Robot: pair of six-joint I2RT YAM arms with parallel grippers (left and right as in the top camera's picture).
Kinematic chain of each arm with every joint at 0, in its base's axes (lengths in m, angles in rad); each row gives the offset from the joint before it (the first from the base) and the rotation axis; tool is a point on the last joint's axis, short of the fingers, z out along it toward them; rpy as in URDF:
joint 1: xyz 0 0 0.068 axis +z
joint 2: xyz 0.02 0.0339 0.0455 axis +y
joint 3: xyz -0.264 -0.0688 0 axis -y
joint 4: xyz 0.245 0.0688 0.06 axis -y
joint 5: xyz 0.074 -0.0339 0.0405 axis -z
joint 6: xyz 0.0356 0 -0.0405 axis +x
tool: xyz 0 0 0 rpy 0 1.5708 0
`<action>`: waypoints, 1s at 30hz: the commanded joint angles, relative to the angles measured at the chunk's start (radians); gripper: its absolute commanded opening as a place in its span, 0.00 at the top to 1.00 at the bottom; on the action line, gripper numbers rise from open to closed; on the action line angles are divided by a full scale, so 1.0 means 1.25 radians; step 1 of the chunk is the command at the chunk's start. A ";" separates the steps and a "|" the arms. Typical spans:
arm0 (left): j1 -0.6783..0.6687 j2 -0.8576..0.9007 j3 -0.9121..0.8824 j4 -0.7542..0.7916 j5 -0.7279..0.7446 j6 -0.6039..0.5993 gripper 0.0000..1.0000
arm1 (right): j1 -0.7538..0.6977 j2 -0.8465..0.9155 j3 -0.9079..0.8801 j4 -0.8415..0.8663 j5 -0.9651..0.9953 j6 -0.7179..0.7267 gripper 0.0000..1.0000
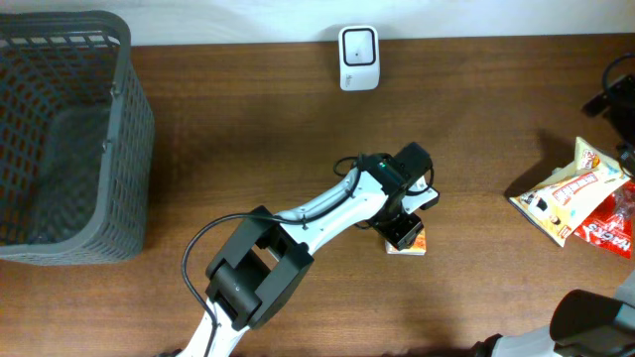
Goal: Scan the item barcode
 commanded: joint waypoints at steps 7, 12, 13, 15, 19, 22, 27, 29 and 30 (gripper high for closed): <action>-0.002 -0.008 -0.012 0.053 -0.049 0.010 0.32 | 0.004 0.001 0.000 0.000 0.008 -0.009 0.02; 0.007 -0.008 -0.012 0.061 -0.078 0.010 0.31 | 0.004 0.001 0.000 0.000 0.008 -0.009 0.02; 0.012 -0.008 -0.011 0.061 -0.078 0.009 0.33 | 0.004 0.001 0.000 0.000 0.008 -0.009 0.02; 0.029 -0.008 -0.011 0.061 -0.078 0.009 0.34 | 0.004 0.001 0.000 0.000 0.008 -0.009 0.02; 0.080 -0.009 -0.009 0.049 -0.071 -0.052 0.43 | 0.004 0.001 0.000 0.000 0.008 -0.009 0.02; 0.117 -0.009 0.039 -0.013 -0.040 -0.053 0.47 | 0.004 0.001 0.000 0.000 0.008 -0.009 0.02; 0.144 -0.013 0.176 -0.167 0.008 0.028 0.38 | 0.004 0.001 0.000 0.000 0.008 -0.009 0.02; 0.141 -0.013 0.199 -0.177 0.008 0.034 0.34 | 0.004 0.001 0.000 0.000 0.008 -0.009 0.02; 0.136 -0.013 0.201 -0.172 0.011 0.030 0.35 | 0.004 0.001 0.000 0.000 0.008 -0.009 0.02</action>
